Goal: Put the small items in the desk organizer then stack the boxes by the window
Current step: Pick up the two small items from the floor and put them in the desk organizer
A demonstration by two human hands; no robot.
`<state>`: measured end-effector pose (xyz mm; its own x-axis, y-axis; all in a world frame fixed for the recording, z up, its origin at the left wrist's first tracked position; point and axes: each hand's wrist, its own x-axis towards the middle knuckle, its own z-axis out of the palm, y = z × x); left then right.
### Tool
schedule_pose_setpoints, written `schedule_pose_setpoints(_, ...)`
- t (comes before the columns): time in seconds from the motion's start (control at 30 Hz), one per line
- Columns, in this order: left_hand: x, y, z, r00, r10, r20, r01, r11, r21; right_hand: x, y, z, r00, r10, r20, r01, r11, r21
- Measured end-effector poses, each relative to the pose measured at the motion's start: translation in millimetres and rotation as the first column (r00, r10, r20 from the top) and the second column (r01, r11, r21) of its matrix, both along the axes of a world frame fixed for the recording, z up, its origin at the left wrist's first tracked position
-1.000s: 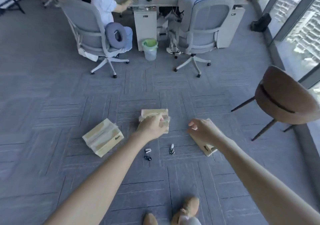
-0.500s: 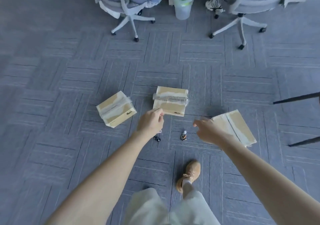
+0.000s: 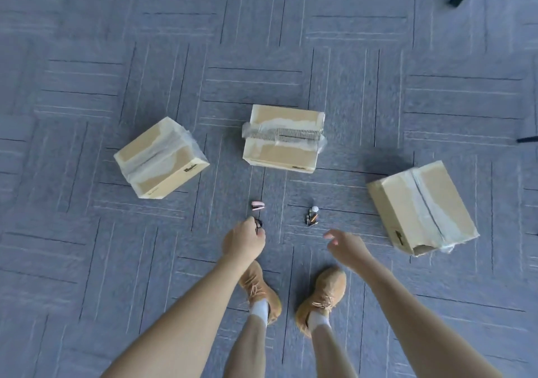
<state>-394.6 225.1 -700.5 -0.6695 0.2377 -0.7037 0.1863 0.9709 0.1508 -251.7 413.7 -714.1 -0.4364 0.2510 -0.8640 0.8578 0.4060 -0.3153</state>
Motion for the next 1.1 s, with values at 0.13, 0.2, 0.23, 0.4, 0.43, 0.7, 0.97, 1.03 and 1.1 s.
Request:
schedule_pose_setpoints(0.13,-9,-9,-114,0.972,0.226,0.066,-0.229,0.972,0.051,6,-10,-101,0.974,-0.217,0.059,0.222,0.972,-0.082)
schedule_pose_setpoints(0.2,-9,-14,-170,0.949,0.289,0.123,-0.295,0.955,0.035,12,-13,-155,0.956,-0.281,0.08,0.286,0.955,-0.073)
schedule_pose_setpoints(0.23,-7,-17,-198,0.937,0.313,0.154,-0.32,0.947,0.02,15,-15,-181,0.94,-0.328,0.094,0.335,0.94,-0.063)
schedule_pose_setpoints(0.4,7,-32,-314,0.905,0.289,0.311,-0.293,0.956,-0.036,22,-41,-290,0.858,-0.464,0.222,0.495,0.861,-0.113)
schedule_pose_setpoints(0.43,8,-35,-334,0.904,0.292,0.313,-0.294,0.955,-0.042,23,-46,-309,0.861,-0.456,0.226,0.487,0.867,-0.108)
schedule_pose_setpoints(0.7,10,-44,-426,0.42,0.875,0.243,-0.897,0.441,-0.036,11,-55,-410,0.708,-0.699,0.095,0.681,0.713,0.17)
schedule_pose_setpoints(0.97,-14,-45,-488,0.461,0.884,0.077,-0.887,0.459,0.042,-12,-52,-482,0.702,-0.711,0.029,0.686,0.687,0.239)
schedule_pose_setpoints(1.03,-19,-43,-498,0.505,0.859,0.085,-0.863,0.503,0.045,-16,-52,-493,0.711,-0.703,0.01,0.671,0.683,0.288)
schedule_pose_setpoints(1.1,-22,-44,-506,0.544,0.834,0.091,-0.839,0.539,0.073,-20,-51,-501,0.694,-0.719,-0.029,0.681,0.643,0.352)
